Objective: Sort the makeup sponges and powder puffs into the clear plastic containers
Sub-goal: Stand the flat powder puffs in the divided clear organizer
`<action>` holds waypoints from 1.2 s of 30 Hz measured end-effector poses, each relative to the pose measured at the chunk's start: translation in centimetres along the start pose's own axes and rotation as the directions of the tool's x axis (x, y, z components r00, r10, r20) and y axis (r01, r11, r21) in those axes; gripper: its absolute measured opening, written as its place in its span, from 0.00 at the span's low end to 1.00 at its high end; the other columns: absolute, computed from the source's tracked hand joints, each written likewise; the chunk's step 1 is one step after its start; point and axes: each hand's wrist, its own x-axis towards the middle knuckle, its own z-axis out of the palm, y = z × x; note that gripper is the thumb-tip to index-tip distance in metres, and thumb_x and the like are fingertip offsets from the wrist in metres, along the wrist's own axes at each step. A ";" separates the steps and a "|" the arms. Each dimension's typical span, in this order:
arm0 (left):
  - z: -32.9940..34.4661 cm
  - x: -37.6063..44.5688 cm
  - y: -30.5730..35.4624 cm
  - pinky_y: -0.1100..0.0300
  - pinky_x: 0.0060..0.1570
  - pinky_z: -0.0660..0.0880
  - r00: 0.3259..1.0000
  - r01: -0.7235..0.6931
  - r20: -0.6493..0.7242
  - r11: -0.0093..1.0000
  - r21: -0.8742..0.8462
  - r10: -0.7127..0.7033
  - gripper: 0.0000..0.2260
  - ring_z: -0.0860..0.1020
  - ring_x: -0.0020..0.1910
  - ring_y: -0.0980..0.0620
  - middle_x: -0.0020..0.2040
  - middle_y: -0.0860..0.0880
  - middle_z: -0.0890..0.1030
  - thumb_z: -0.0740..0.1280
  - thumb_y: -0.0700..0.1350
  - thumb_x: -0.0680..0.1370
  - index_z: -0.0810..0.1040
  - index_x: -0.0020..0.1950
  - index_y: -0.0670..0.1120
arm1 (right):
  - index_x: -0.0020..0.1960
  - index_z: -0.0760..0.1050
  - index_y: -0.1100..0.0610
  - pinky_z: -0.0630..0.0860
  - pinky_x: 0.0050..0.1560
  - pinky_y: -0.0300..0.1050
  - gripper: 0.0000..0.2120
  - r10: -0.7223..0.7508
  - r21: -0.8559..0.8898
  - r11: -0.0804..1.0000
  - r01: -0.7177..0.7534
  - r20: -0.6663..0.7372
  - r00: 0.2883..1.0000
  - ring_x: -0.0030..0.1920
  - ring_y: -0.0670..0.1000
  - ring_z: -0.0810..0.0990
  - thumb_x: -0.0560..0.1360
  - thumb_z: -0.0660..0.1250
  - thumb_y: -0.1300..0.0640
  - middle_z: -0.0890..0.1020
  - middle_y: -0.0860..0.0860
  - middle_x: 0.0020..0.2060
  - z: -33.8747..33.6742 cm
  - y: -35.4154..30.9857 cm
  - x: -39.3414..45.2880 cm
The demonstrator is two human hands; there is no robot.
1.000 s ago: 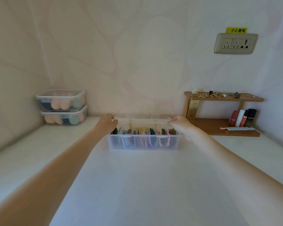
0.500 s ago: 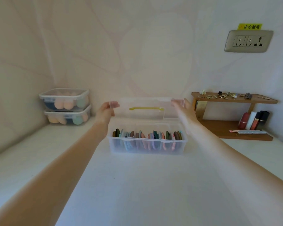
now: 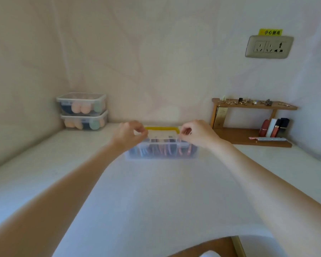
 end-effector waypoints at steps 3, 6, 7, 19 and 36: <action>0.2 -1.7 -0.2 0.62 0.42 0.65 0.994 -0.105 0.052 0.992 0.072 0.101 0.08 0.78 0.50 0.44 0.51 0.43 0.81 0.69 0.43 0.74 0.81 0.50 0.41 | 0.46 0.82 0.58 0.73 0.47 0.43 0.07 0.015 -0.080 0.997 -0.010 0.067 0.998 0.47 0.52 0.81 0.72 0.70 0.55 0.83 0.52 0.43 -0.2 -0.4 -0.8; -0.5 -2.0 0.0 0.57 0.48 0.70 0.978 -0.180 0.150 0.955 0.235 0.147 0.11 0.77 0.52 0.43 0.55 0.45 0.79 0.69 0.47 0.74 0.79 0.55 0.45 | 0.47 0.79 0.55 0.73 0.45 0.43 0.08 -0.018 -0.205 0.977 0.052 0.166 0.986 0.46 0.52 0.79 0.70 0.73 0.54 0.80 0.51 0.44 -0.7 -1.2 -1.2; -0.5 -1.9 0.1 0.56 0.49 0.70 0.970 -0.202 0.190 0.934 0.294 0.150 0.13 0.77 0.54 0.43 0.57 0.46 0.78 0.68 0.47 0.75 0.77 0.57 0.45 | 0.45 0.75 0.54 0.71 0.42 0.43 0.08 -0.030 -0.258 0.963 0.074 0.172 0.985 0.45 0.54 0.80 0.70 0.73 0.56 0.80 0.52 0.45 -0.6 -1.4 -1.4; -0.3 2.0 -2.7 0.58 0.38 0.77 0.969 -0.241 0.227 0.569 0.786 0.097 0.25 0.81 0.46 0.46 0.51 0.45 0.78 0.78 0.48 0.62 0.76 0.57 0.45 | 0.60 0.70 0.59 0.74 0.53 0.47 0.18 -0.154 -0.608 0.778 0.159 0.061 0.986 0.59 0.58 0.77 0.72 0.67 0.65 0.78 0.55 0.58 5.1 -4.4 3.2; 2.3 14.5 -15.5 0.67 0.13 0.65 0.978 -0.209 0.142 0.642 0.738 0.155 0.27 0.73 0.18 0.49 0.25 0.47 0.74 0.81 0.45 0.32 0.79 0.28 0.47 | 0.64 0.66 0.63 0.73 0.54 0.52 0.18 -0.181 -0.581 0.791 0.193 0.079 0.980 0.61 0.60 0.73 0.75 0.57 0.70 0.75 0.58 0.61 11.8 -5.8 17.4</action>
